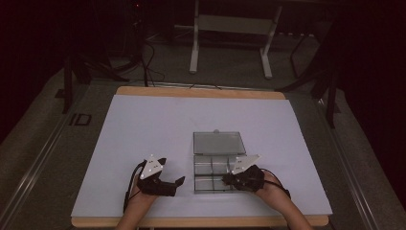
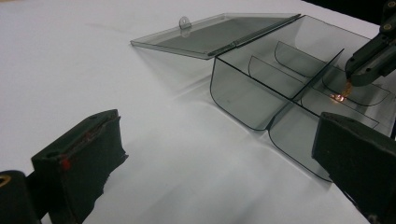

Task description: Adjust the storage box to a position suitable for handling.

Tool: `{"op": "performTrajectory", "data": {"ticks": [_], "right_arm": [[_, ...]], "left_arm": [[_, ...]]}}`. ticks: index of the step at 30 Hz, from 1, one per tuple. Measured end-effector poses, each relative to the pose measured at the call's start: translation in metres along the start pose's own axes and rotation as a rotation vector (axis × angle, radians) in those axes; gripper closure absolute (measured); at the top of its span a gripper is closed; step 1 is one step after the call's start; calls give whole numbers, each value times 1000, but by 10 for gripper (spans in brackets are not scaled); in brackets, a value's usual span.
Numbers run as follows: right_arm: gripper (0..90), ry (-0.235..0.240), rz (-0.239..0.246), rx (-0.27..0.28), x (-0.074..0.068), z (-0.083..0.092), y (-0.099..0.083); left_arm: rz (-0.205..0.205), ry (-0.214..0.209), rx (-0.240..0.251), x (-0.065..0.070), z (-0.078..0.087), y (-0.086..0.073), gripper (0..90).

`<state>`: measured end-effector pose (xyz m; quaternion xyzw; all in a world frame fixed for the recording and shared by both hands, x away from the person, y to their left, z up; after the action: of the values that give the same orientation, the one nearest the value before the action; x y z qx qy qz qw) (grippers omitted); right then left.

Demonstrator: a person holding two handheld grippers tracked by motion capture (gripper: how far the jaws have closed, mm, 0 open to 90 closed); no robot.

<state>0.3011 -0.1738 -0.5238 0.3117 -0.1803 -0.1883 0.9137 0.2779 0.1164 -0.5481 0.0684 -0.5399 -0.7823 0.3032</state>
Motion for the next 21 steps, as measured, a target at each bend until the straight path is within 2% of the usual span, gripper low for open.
{"op": "performTrajectory", "data": {"ticks": [7, 8, 9, 12, 14, 17, 21], "right_arm": [[742, 2, -29, 17, 3, 7, 2], [678, -5, -35, 29, 4, 11, 3], [678, -5, -35, 29, 4, 11, 3], [549, -14, -57, 52, 7, 16, 3], [505, -26, -68, 69, 11, 21, 3], [413, -11, -72, 94, 13, 27, 1], [275, -47, -121, 103, 22, 32, -3]], "left_arm": [[7, 1, 7, 0, 1, 0, 26], [7, 0, 9, 0, 1, 0, 26], [8, 0, 11, 0, 1, 0, 26], [8, 0, 11, -1, 1, 1, 26], [9, -1, 11, -1, 1, 1, 26], [8, -4, 10, -1, 1, 1, 26], [11, -8, 7, 0, 1, 1, 26]]}}
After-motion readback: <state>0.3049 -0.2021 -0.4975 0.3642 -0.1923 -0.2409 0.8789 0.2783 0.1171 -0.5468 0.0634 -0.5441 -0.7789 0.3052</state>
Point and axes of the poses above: each handheld gripper's, and its own axes: z roughly backward along the jaws, y roughly out of its top, x roughly to its right, the point moved 3 cm from there along -z, roughly forward along the jaws, and after that the axes turned 15 degrees about -y, right-handed, at the moved point
